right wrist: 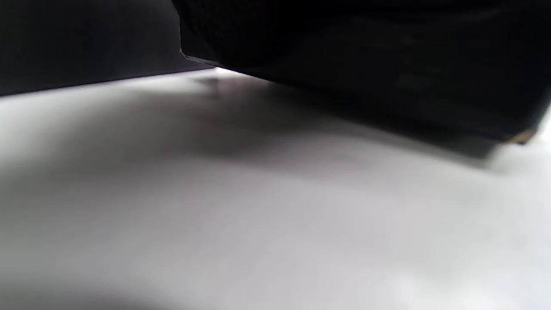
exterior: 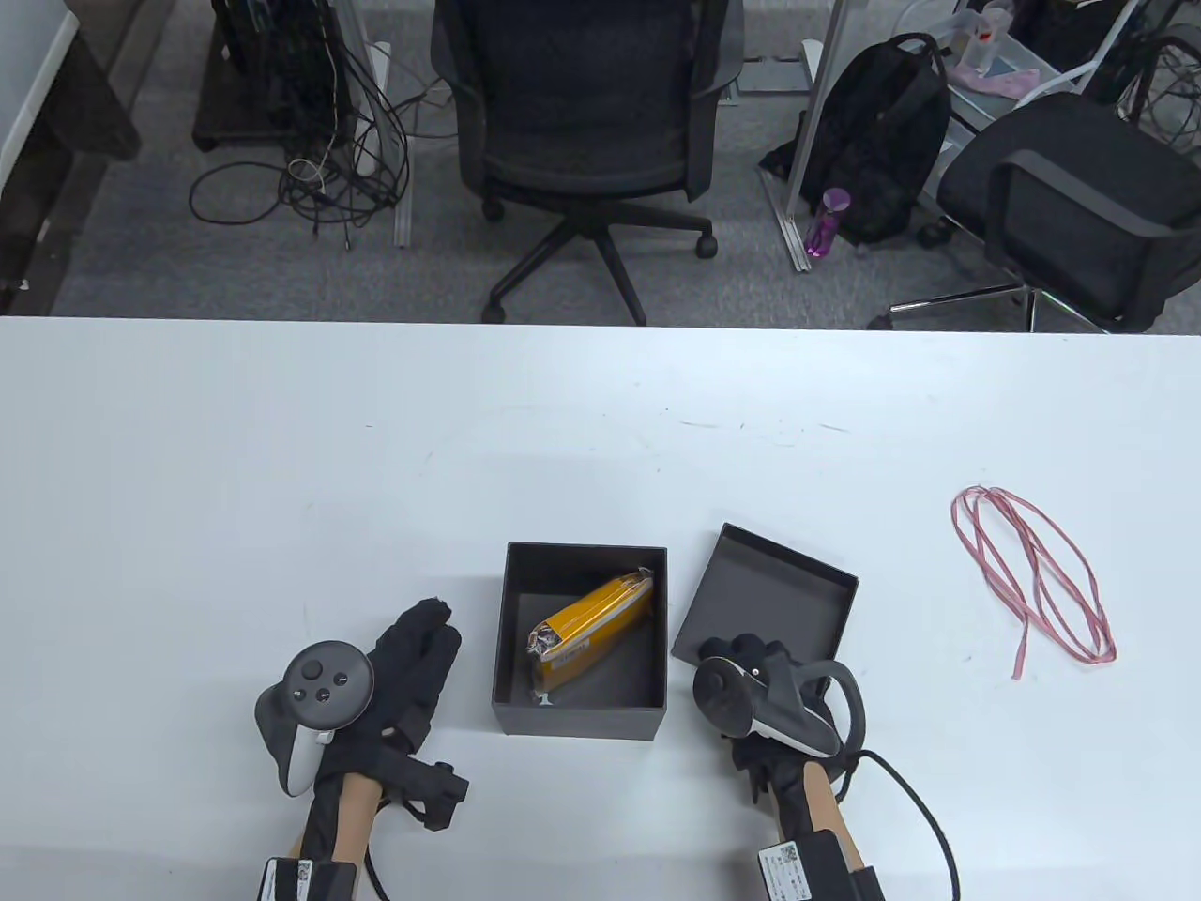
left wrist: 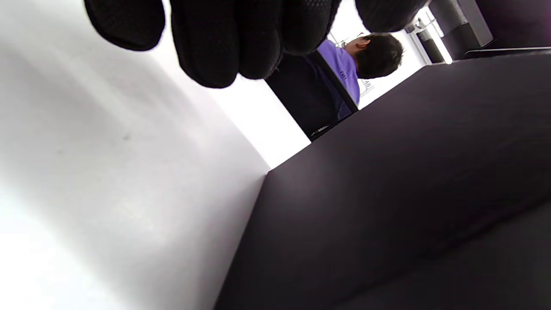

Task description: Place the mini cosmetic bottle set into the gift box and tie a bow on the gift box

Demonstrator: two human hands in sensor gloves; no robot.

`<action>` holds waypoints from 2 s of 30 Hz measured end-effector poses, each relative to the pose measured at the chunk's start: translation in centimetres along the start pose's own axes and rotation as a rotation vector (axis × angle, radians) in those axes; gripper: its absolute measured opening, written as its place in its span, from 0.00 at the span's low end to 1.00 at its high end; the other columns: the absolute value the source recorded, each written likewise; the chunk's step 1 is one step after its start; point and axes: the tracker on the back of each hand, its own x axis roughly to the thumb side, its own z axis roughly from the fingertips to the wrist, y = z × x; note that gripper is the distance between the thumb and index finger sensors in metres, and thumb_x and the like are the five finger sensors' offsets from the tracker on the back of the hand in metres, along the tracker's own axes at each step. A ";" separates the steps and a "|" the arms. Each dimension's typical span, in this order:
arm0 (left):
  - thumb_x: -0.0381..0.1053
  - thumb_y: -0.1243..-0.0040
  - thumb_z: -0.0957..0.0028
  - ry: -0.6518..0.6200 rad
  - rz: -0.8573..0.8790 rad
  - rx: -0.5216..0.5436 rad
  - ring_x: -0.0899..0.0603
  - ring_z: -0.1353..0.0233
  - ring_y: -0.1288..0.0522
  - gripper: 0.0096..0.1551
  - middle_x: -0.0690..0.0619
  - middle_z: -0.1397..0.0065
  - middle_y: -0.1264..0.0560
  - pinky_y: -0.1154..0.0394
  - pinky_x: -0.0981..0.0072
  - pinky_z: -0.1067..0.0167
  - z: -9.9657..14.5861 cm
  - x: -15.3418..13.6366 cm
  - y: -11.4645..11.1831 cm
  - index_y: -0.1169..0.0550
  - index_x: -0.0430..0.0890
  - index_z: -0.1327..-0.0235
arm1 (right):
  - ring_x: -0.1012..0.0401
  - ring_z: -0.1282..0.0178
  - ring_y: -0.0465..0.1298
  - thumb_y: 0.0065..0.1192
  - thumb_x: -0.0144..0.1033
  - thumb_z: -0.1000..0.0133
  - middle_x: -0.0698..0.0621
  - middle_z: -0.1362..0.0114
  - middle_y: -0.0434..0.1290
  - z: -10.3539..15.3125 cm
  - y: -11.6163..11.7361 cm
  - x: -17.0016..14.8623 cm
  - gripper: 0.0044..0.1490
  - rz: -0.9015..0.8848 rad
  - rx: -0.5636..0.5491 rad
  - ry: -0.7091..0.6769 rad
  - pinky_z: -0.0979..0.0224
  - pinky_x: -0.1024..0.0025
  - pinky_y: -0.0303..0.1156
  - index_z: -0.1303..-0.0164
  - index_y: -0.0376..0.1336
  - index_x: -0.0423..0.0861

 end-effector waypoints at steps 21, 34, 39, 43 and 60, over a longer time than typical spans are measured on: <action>0.67 0.53 0.38 -0.563 0.336 0.028 0.27 0.15 0.41 0.47 0.39 0.12 0.47 0.37 0.32 0.23 3.3 9.6 3.0 0.51 0.48 0.12 | 0.48 0.42 0.71 0.46 0.32 0.38 0.44 0.35 0.68 6.4 -14.0 0.7 0.29 -1.180 -0.706 -0.550 0.37 0.46 0.72 0.25 0.59 0.44; 0.69 0.55 0.38 -0.588 0.427 -0.111 0.27 0.17 0.38 0.51 0.37 0.12 0.48 0.35 0.32 0.24 3.9 10.5 1.1 0.56 0.47 0.12 | 0.55 0.48 0.73 0.38 0.38 0.35 0.49 0.39 0.69 3.7 -10.6 2.4 0.31 -1.845 -0.373 -0.699 0.47 0.65 0.76 0.21 0.55 0.44; 0.70 0.55 0.38 -0.549 0.423 -0.098 0.30 0.22 0.32 0.51 0.38 0.13 0.45 0.31 0.36 0.28 4.0 10.4 0.8 0.55 0.46 0.12 | 0.57 0.49 0.73 0.35 0.37 0.33 0.49 0.40 0.69 3.1 -9.5 2.2 0.32 -1.937 -0.313 -0.630 0.51 0.69 0.78 0.19 0.50 0.39; 0.71 0.55 0.38 -0.504 0.471 -0.139 0.36 0.28 0.27 0.52 0.37 0.15 0.42 0.26 0.45 0.33 3.4 9.8 0.6 0.55 0.45 0.12 | 0.57 0.50 0.73 0.35 0.36 0.32 0.48 0.40 0.68 2.7 -8.7 2.4 0.34 -2.041 -0.219 -0.630 0.52 0.71 0.78 0.18 0.47 0.34; 0.63 0.61 0.32 -0.454 0.491 -0.071 0.48 0.51 0.22 0.45 0.39 0.18 0.42 0.22 0.66 0.56 3.9 9.6 -0.4 0.59 0.42 0.13 | 0.31 0.25 0.56 0.37 0.45 0.29 0.22 0.17 0.39 3.8 -9.6 4.1 0.48 -1.431 -0.461 -0.431 0.30 0.31 0.60 0.16 0.26 0.30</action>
